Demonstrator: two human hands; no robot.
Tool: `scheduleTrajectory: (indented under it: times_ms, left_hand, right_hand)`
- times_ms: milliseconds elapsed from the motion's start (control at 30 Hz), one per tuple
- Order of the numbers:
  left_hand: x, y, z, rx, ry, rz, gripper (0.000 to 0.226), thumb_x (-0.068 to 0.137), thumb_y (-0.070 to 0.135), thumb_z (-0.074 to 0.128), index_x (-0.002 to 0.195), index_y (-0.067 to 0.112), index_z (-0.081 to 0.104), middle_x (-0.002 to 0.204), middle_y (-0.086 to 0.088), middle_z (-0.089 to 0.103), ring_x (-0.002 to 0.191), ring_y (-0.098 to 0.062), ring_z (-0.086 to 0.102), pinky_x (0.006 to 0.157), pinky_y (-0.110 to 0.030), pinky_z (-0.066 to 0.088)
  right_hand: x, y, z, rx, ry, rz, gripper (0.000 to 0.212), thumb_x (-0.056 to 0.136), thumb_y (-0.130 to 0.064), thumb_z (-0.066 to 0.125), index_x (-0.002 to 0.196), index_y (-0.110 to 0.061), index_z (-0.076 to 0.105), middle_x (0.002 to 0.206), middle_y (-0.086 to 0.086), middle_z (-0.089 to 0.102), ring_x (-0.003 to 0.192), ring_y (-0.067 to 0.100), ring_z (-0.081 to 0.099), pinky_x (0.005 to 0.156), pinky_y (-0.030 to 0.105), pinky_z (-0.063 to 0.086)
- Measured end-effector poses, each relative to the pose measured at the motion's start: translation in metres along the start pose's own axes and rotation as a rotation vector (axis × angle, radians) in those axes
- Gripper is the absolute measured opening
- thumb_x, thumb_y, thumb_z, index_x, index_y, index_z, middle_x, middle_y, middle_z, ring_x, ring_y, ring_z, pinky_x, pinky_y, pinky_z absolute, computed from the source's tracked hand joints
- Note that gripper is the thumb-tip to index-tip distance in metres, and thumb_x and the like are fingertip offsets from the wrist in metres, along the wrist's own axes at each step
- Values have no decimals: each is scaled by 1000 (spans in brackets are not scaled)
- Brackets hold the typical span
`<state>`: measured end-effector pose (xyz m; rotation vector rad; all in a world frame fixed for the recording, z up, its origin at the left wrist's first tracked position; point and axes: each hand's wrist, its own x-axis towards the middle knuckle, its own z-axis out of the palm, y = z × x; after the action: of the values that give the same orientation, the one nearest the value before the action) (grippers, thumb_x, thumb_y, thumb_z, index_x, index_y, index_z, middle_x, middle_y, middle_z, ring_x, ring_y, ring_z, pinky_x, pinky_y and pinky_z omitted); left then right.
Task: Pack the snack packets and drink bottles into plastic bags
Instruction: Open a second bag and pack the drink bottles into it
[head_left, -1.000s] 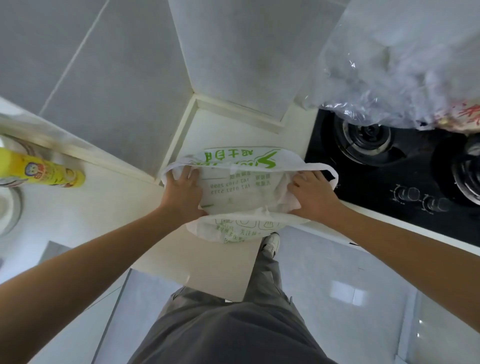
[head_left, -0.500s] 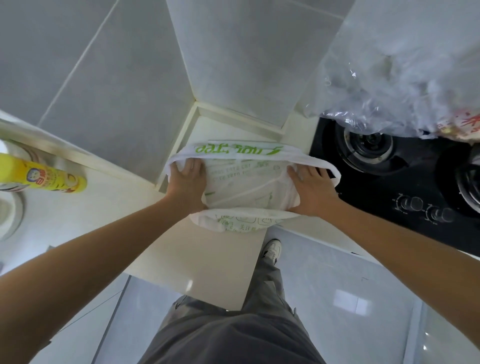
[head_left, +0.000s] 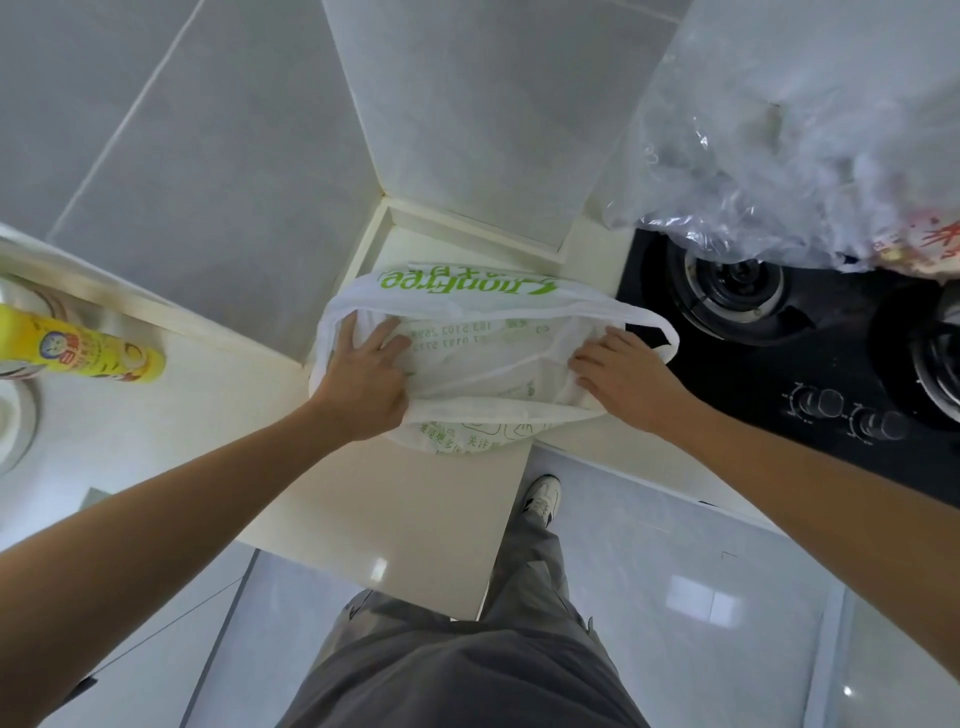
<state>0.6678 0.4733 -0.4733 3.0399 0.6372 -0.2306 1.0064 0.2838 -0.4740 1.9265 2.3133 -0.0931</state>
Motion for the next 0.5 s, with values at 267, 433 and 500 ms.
scheduleTrajectory:
  times_ms: [267,433,500]
  left_hand:
    - [8,8,-6,118,-298,-124,51,88,63,59,122,26,70,156,0,38,154,-28,15,118,-67,12]
    - [-1,14,0,76,-358,-160,104,75,73,66,155,19,27,168,-8,17,156,-26,8,119,-61,18]
    - [2,14,-2,68,-383,-192,119,71,79,65,159,17,16,167,-9,15,156,-25,9,121,-58,18]
  right_hand:
    - [15,-3,-13,196,-340,193,98,77,-56,82,156,-11,43,157,10,42,141,35,43,115,48,36]
    - [12,0,-8,231,-409,214,121,75,-67,78,166,-19,13,171,7,20,153,31,29,120,49,33]
    - [10,2,-8,223,-463,223,126,75,-71,75,166,-25,2,172,4,14,154,29,28,118,47,37]
